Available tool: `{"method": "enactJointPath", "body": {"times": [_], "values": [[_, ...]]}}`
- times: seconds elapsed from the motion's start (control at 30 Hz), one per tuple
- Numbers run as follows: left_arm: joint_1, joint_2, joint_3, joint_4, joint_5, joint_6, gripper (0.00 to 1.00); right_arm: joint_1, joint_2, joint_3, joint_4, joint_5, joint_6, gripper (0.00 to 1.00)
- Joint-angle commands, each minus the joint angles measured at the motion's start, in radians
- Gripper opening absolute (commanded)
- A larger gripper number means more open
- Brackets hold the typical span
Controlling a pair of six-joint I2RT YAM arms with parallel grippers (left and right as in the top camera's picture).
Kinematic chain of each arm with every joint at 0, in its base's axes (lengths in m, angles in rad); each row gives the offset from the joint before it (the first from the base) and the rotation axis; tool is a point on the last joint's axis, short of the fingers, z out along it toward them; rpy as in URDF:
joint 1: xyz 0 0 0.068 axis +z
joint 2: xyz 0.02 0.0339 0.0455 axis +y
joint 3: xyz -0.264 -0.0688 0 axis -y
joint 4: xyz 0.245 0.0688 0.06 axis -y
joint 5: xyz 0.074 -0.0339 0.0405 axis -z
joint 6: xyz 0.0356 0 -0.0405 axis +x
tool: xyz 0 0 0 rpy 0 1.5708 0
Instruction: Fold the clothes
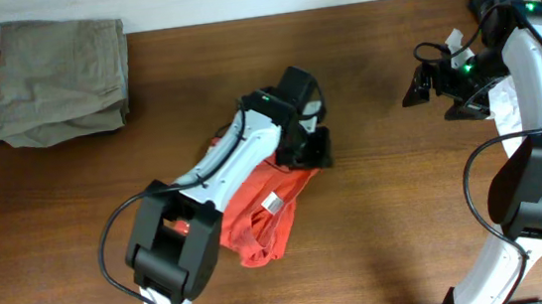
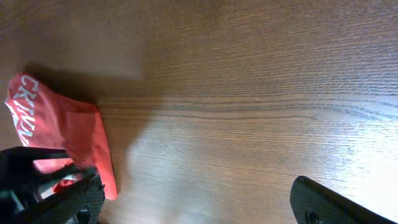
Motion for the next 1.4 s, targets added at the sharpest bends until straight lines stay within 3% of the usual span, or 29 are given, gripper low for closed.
{"method": "enactJointPath", "body": {"times": [0.0,0.17,0.23,0.4,0.47,0.53,0.87,1.07,1.13,1.23,1.27,1.37], "values": [[-0.037,0.006,0.066,-0.05,0.054,0.061,0.87,-0.001,-0.014,0.016,0.0,0.009,0.005,0.99],[-0.029,0.006,0.282,-0.333,-0.025,0.153,0.94,-0.001,-0.014,0.016,0.0,0.009,0.005,0.99],[-0.029,0.006,0.335,-0.369,-0.03,0.163,0.99,-0.001,-0.014,0.016,0.0,0.009,0.005,0.99],[-0.027,0.006,0.343,-0.483,-0.271,0.163,0.98,-0.001,-0.014,0.016,0.0,0.009,0.005,0.99],[0.013,0.006,0.343,-0.69,-0.41,0.163,0.98,-0.001,-0.014,0.016,0.0,0.009,0.005,0.99],[0.052,0.006,0.332,-0.791,-0.432,0.177,0.99,-0.001,-0.014,0.016,0.0,0.009,0.005,0.99],[0.042,0.004,-0.068,-0.792,-0.253,0.234,0.95,-0.001,-0.014,0.016,0.0,0.009,0.005,0.99],[-0.025,0.005,-0.1,-0.735,-0.22,0.233,0.93,-0.001,-0.014,0.016,0.0,0.009,0.005,0.99],[-0.031,0.005,-0.102,-0.711,-0.217,0.225,0.83,-0.001,-0.014,0.016,0.0,0.009,0.005,0.99],[-0.03,0.005,-0.125,-0.658,-0.217,0.214,0.47,-0.001,-0.014,0.016,0.0,0.009,0.005,0.99],[-0.03,0.005,-0.143,-0.644,-0.212,0.211,0.43,-0.001,-0.014,0.016,0.0,0.009,0.005,0.99],[-0.03,0.005,-0.222,-0.577,-0.191,0.211,0.0,-0.001,-0.014,0.016,0.0,0.009,0.005,0.99]]}}
